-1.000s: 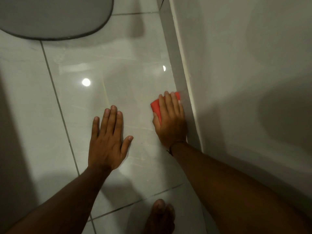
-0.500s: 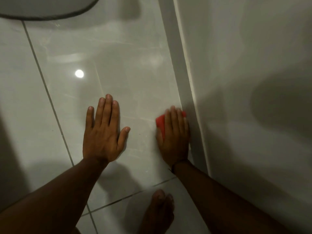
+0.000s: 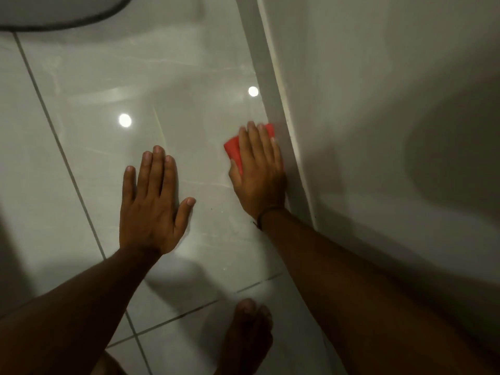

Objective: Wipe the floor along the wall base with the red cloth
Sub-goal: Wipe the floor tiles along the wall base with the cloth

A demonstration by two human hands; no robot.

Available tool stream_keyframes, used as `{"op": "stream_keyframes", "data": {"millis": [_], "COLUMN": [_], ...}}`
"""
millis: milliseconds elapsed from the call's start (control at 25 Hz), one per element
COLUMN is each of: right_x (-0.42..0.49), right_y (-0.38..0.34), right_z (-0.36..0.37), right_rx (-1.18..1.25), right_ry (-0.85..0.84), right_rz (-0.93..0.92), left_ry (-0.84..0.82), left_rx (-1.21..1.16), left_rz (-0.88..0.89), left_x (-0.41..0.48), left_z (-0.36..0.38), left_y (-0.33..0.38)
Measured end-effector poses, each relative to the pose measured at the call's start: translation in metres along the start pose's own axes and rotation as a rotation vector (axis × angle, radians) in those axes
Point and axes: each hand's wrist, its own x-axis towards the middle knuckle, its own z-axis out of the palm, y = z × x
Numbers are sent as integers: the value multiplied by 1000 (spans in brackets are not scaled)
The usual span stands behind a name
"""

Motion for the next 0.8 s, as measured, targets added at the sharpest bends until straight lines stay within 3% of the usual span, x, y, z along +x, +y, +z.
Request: {"op": "stream_keyframes", "data": {"millis": [280,440,680,800], "right_x": [-187,-249,-212,-138], "right_y": [34,46,28,14], "right_z": [7,6,3,1], "right_rx": [-65,-109,-93,-50], "right_ry": [-88,-195,-165,-62], "right_rz": [50,65,116,100], "left_ry": [7,15,-4,6], "left_rx": [-7,-20,-26,-19], "left_rz": [10,12,5,10], "left_x": [-1,-1,0,0], "left_z": [0,0,1,1], "left_y": [0,1,0,0]}}
